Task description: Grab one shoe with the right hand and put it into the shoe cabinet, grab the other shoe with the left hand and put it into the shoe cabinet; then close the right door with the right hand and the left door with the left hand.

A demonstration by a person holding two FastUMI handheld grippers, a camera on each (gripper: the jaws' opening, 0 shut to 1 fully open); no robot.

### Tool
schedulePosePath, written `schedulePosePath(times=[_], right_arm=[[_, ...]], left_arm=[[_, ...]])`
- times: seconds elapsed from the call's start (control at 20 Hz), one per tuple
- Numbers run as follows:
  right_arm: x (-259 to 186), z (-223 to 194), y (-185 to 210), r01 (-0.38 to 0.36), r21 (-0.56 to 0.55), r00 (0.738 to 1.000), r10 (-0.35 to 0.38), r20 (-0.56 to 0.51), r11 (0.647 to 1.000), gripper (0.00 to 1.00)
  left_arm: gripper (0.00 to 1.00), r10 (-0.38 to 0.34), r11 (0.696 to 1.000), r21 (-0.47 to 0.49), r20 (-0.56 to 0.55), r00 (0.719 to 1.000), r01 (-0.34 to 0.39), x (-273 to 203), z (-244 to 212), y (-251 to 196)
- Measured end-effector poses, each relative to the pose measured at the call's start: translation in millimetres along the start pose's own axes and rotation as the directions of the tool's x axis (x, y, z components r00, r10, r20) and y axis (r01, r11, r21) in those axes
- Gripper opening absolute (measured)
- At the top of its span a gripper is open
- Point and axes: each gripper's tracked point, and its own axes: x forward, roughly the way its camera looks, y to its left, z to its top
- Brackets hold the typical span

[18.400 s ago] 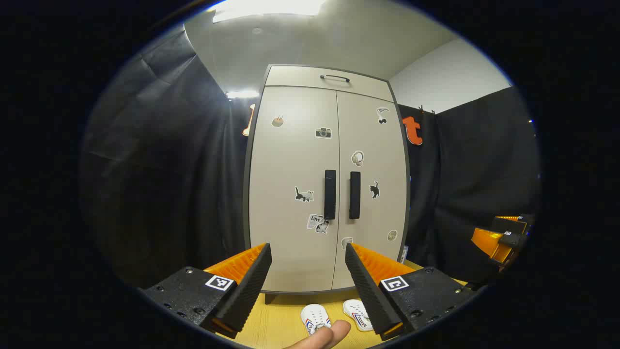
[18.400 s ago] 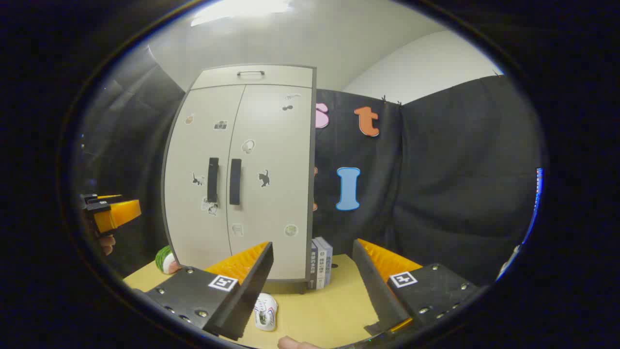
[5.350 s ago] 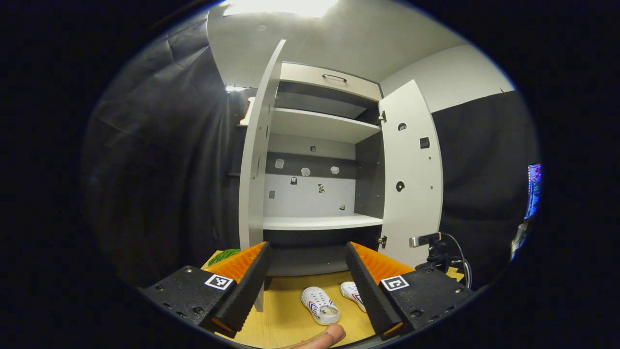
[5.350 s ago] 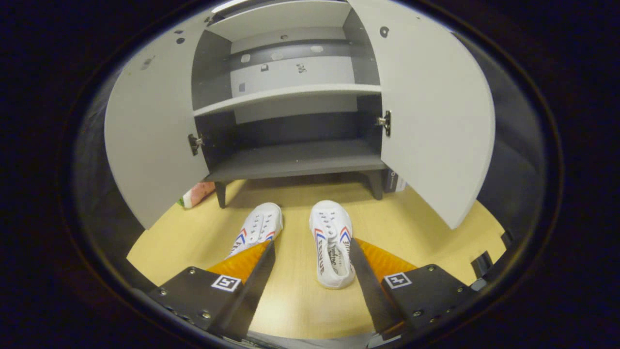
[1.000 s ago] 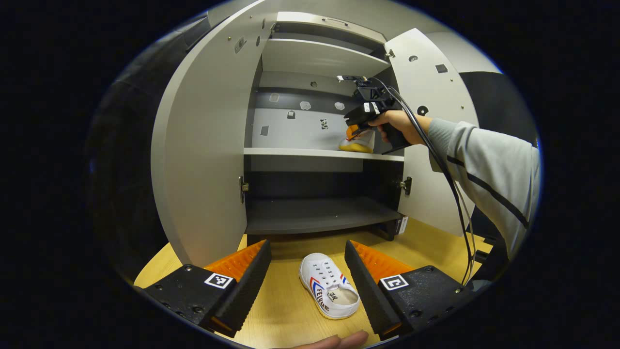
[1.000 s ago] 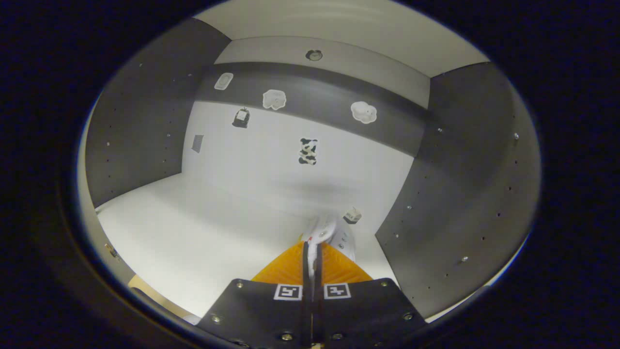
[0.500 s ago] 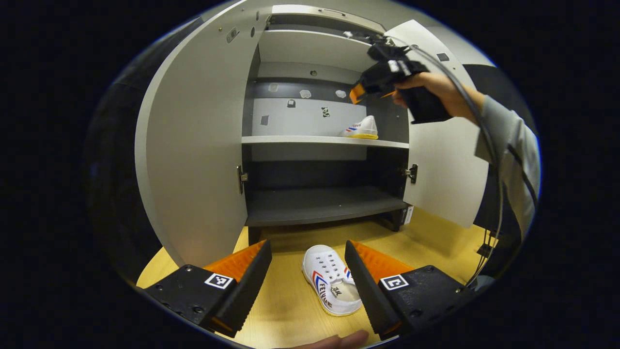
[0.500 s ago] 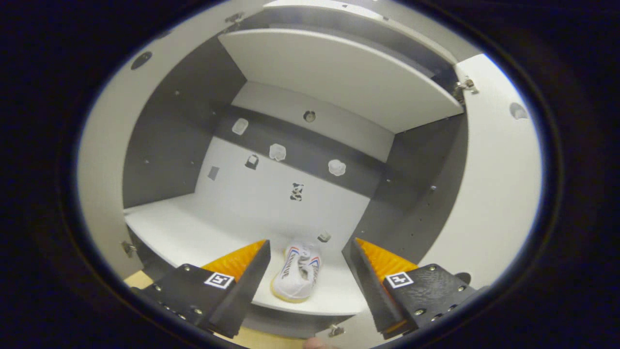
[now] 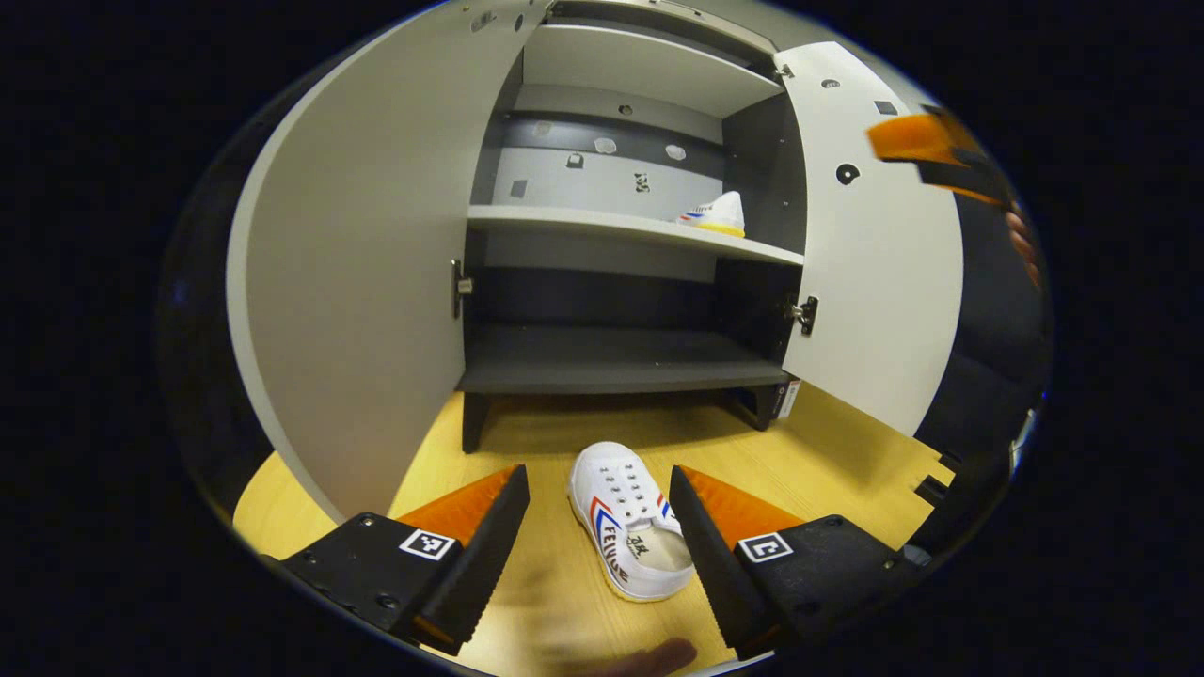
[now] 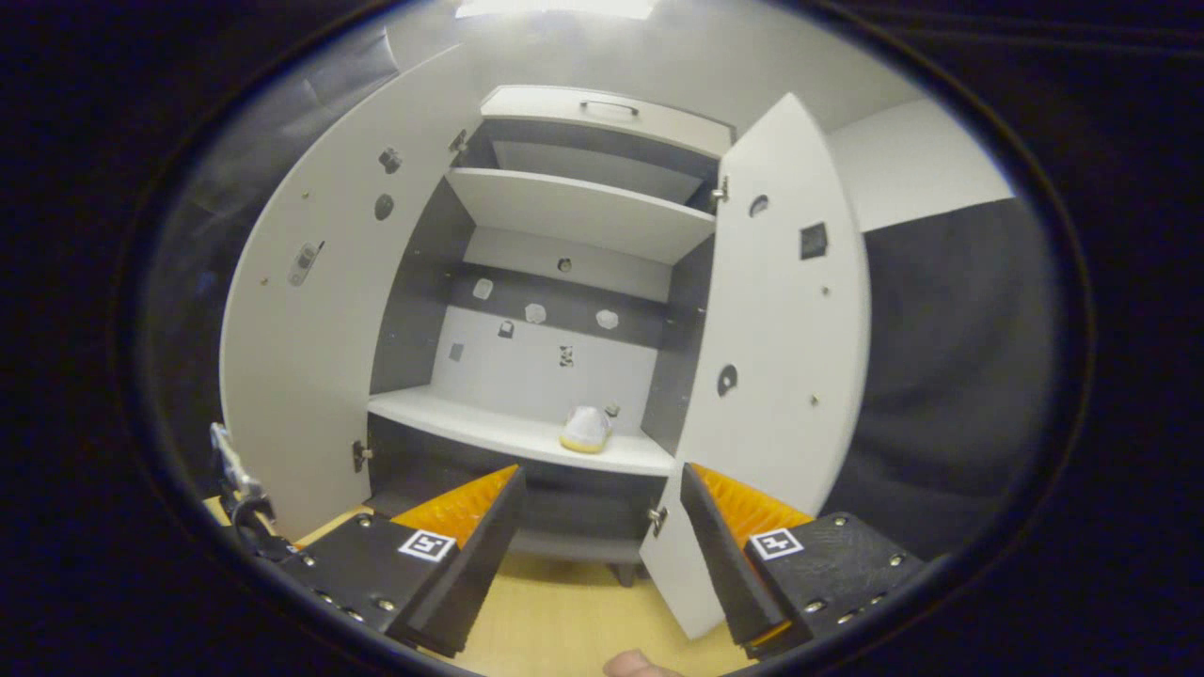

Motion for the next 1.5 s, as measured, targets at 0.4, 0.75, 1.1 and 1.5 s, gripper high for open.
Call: schedulePosePath(times=[0.4,0.75,1.1,1.5], right_arm=[[-73,-23,-43,0.043,0.039,0.998,-0.044,0.048,0.998,0.99],[-58,-69,-67,0.077,0.108,0.997,-0.076,-0.013,0.991,0.98],[-44,-90,-56,0.033,0.158,0.999,-0.026,-0.044,0.987,0.99],[-38,-109,-50,0.016,0.176,0.997,-0.001,-0.083,0.984,0.99]], left_arm=[[0.87,0.004,1.000,-0.017,-0.218,0.976,-0.008,34,-47,-2],[0.81,0.051,0.999,0.003,-0.377,0.925,-0.053,66,-74,19],[0.66,-0.017,1.000,-0.023,-0.446,0.895,0.008,74,-82,5],[0.41,-0.024,1.000,-0.015,-0.493,0.870,0.019,80,-98,9]])
